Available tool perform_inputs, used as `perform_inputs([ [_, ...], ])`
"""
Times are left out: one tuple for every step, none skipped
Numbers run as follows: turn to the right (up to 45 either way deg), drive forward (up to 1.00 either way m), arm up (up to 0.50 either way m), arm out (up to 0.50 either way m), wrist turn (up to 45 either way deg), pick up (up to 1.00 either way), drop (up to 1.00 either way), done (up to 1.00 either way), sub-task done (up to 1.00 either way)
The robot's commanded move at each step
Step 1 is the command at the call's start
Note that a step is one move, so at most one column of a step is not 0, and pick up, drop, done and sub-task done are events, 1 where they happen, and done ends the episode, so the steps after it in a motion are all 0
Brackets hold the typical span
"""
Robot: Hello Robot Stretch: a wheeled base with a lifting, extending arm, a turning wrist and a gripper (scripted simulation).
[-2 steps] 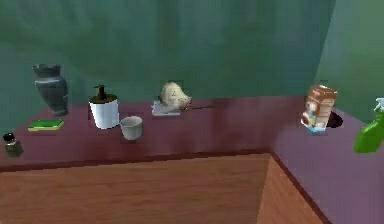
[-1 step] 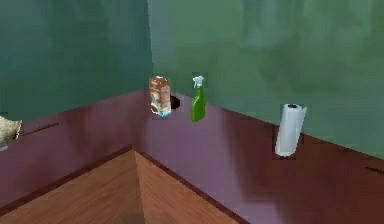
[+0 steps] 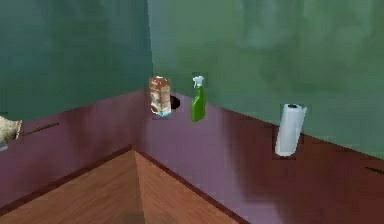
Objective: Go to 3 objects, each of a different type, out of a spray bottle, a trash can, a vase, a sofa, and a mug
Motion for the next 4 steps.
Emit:
perform_inputs([
  [-45.0,0.00,0.00,0.00,0.0,0.00,0.00,0.00,0.00],
  [-45.0,0.00,0.00,0.00,0.0,0.00,0.00,0.00,0.00],
  [-45.0,0.00,0.00,0.00,0.0,0.00,0.00,0.00,0.00],
  [-3.0,0.00,0.00,0.00,0.0,0.00,0.00,0.00,0.00],
])
